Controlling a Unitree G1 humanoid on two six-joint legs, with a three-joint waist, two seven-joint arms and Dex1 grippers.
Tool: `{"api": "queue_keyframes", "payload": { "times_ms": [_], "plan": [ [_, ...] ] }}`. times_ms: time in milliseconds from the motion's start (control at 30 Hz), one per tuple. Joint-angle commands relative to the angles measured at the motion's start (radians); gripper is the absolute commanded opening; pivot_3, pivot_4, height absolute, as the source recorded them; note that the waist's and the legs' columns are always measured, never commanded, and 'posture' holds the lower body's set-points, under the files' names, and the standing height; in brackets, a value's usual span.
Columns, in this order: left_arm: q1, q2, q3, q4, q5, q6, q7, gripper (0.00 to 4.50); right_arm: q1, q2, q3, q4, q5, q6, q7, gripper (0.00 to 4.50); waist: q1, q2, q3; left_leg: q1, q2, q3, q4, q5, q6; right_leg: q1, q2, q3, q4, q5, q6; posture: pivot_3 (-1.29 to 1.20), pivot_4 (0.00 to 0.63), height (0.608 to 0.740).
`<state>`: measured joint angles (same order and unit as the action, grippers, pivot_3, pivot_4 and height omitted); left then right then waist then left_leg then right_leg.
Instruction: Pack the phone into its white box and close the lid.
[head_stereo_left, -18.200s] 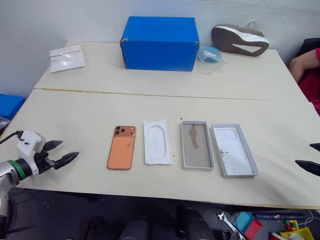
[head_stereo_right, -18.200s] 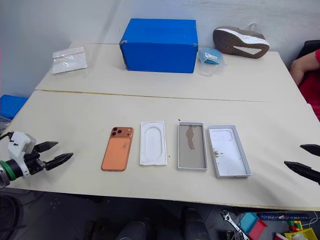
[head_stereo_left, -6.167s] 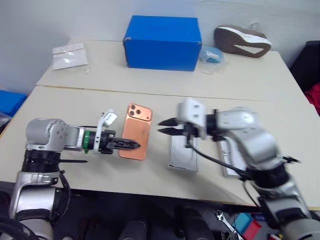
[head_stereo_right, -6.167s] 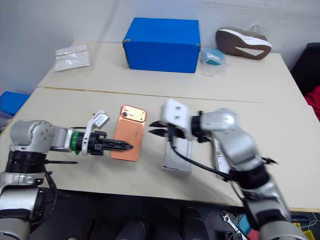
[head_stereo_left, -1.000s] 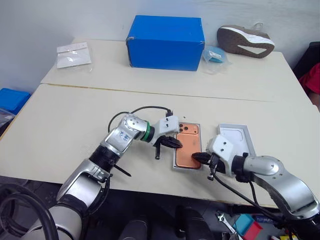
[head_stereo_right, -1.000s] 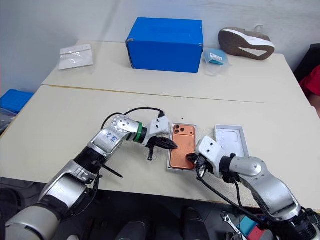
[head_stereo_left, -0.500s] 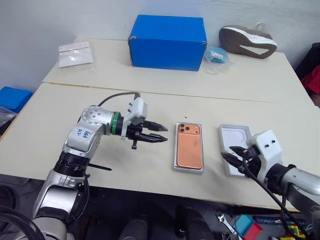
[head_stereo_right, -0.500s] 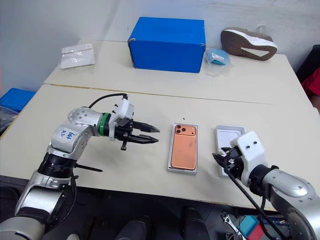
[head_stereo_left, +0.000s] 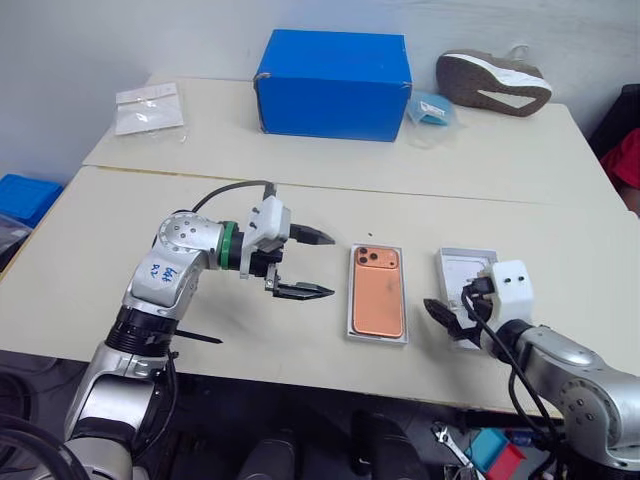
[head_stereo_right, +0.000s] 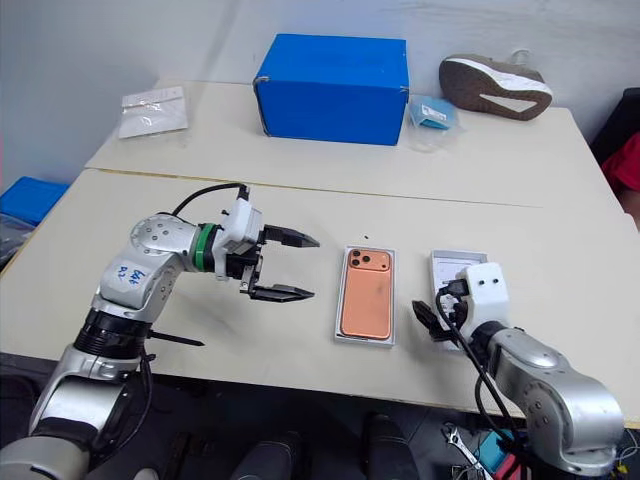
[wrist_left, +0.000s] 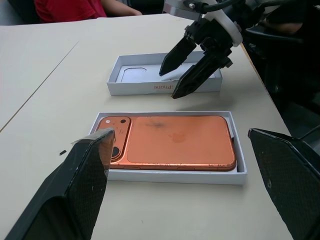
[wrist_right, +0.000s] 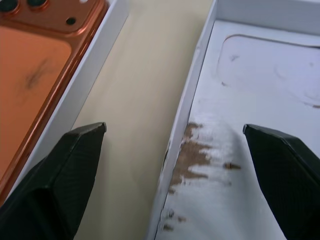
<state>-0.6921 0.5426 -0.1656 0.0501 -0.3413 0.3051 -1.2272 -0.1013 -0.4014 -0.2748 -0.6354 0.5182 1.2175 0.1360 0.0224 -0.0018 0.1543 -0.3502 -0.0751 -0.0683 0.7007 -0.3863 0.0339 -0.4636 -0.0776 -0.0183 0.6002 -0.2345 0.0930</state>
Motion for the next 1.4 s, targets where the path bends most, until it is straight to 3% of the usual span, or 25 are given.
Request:
{"api": "queue_keyframes", "payload": {
  "times_ms": [33, 367, 500, 667, 833, 1033, 1133, 1300, 1400],
  "plan": [
    [0.007, 0.012, 0.015, -0.038, 0.008, -0.020, 0.013, 4.50, -0.013, 0.007, 0.037, 0.015, -0.043, -0.047, -0.020, 3.55, -0.001, 0.000, 0.000, 0.000, 0.000, 0.000, 0.000, 0.000, 0.000, 0.000, 0.000, 0.000, 0.000, 0.000, 0.000, 0.00, 0.150, 0.740],
    [0.025, 0.030, 0.012, -0.038, 0.025, -0.028, 0.017, 4.50, -0.001, 0.006, 0.085, 0.014, -0.102, -0.080, -0.014, 0.02, -0.001, 0.000, 0.000, 0.000, 0.000, 0.000, 0.000, 0.000, 0.000, 0.000, 0.000, 0.000, 0.000, 0.000, 0.000, 0.00, 0.150, 0.740],
    [0.032, 0.036, 0.016, -0.032, 0.031, -0.030, 0.017, 4.50, -0.009, 0.002, 0.057, -0.026, -0.079, -0.054, 0.003, 0.02, -0.001, 0.000, 0.000, 0.000, 0.000, 0.000, 0.000, 0.000, 0.000, 0.000, 0.000, 0.000, 0.000, 0.000, 0.000, 0.00, 0.150, 0.740],
    [0.041, 0.054, 0.019, 0.006, 0.049, -0.053, 0.013, 4.50, -0.097, 0.050, -0.041, -0.095, 0.083, 0.054, 0.064, 0.02, -0.003, 0.000, 0.000, 0.000, 0.000, 0.000, -0.001, 0.000, 0.000, -0.001, 0.000, 0.000, 0.001, 0.000, 0.000, 0.00, 0.150, 0.740],
    [0.052, 0.078, 0.029, 0.047, 0.068, -0.081, 0.017, 4.50, -0.375, 0.277, -0.280, -0.031, 0.437, 0.324, 0.065, 0.02, -0.015, 0.001, 0.000, 0.001, 0.001, 0.000, -0.001, 0.000, 0.000, -0.001, 0.001, 0.000, 0.001, 0.000, 0.000, 0.00, 0.150, 0.740],
    [0.064, 0.097, 0.043, 0.064, 0.079, -0.092, 0.029, 4.50, -0.575, 0.503, -0.400, 0.212, 0.722, 0.397, -0.165, 0.02, -0.025, 0.002, 0.000, 0.002, 0.000, -0.004, -0.001, 0.000, 0.000, -0.001, 0.000, -0.002, 0.007, 0.000, 0.000, 0.00, 0.150, 0.740],
    [0.076, 0.111, 0.050, 0.045, 0.073, -0.082, 0.039, 4.50, -0.553, 0.522, -0.338, 0.327, 0.958, 0.318, -0.343, 0.02, -0.026, 0.003, 0.001, 0.002, -0.002, -0.004, -0.002, 0.000, 0.000, -0.002, -0.001, -0.002, 0.008, 0.000, 0.000, 0.00, 0.150, 0.740],
    [0.103, 0.130, 0.066, 0.009, 0.067, -0.065, 0.050, 4.50, -0.446, 0.445, -0.098, 0.442, 1.351, 0.052, -0.628, 0.02, -0.034, 0.003, 0.001, 0.006, -0.002, -0.003, -0.003, 0.000, 0.000, 0.000, -0.001, -0.003, 0.010, 0.000, 0.000, 0.00, 0.150, 0.740],
    [0.113, 0.138, 0.074, -0.005, 0.066, -0.053, 0.059, 4.50, -0.418, 0.453, -0.006, 0.465, 1.450, -0.076, -0.695, 0.02, -0.050, 0.004, 0.001, 0.006, -0.002, -0.003, -0.003, 0.000, 0.000, 0.000, -0.001, -0.003, 0.009, 0.000, 0.000, 0.00, 0.150, 0.740]
  ]
}}
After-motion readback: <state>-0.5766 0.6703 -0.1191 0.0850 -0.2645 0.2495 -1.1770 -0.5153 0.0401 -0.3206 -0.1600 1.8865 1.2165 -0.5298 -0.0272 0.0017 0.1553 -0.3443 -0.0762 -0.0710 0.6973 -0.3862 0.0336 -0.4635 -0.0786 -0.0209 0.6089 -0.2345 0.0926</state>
